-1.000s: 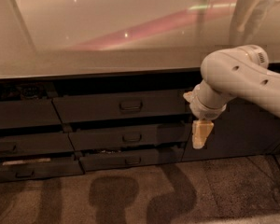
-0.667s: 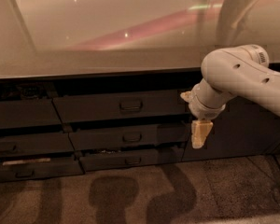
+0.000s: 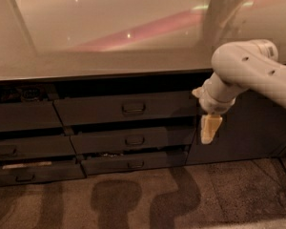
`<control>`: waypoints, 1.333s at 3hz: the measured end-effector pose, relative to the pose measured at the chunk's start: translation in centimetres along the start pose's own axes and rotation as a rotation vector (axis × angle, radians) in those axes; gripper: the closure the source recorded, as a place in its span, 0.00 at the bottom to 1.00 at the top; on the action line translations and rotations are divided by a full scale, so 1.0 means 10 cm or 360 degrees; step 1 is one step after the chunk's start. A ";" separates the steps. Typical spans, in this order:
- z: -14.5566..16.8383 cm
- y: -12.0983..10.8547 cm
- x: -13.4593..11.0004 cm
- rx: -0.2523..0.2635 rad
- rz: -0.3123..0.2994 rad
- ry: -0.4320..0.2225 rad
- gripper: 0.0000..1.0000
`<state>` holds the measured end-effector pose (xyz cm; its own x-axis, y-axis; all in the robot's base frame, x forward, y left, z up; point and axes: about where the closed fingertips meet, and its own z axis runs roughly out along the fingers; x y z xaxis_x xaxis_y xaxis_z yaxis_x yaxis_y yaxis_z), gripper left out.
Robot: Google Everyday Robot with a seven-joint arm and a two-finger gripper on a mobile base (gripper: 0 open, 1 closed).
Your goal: Open top drawer
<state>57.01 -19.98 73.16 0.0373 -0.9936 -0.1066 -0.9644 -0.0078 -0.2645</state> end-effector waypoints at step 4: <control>0.62 -0.51 0.79 -0.0214 0.0292 0.0047 0.00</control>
Offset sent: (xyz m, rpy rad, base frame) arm 0.0267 -0.0175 -0.0035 0.0122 0.0165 -0.0434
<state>63.85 -27.07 67.74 -0.1479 -0.9825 -0.1127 -0.9805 0.1606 -0.1130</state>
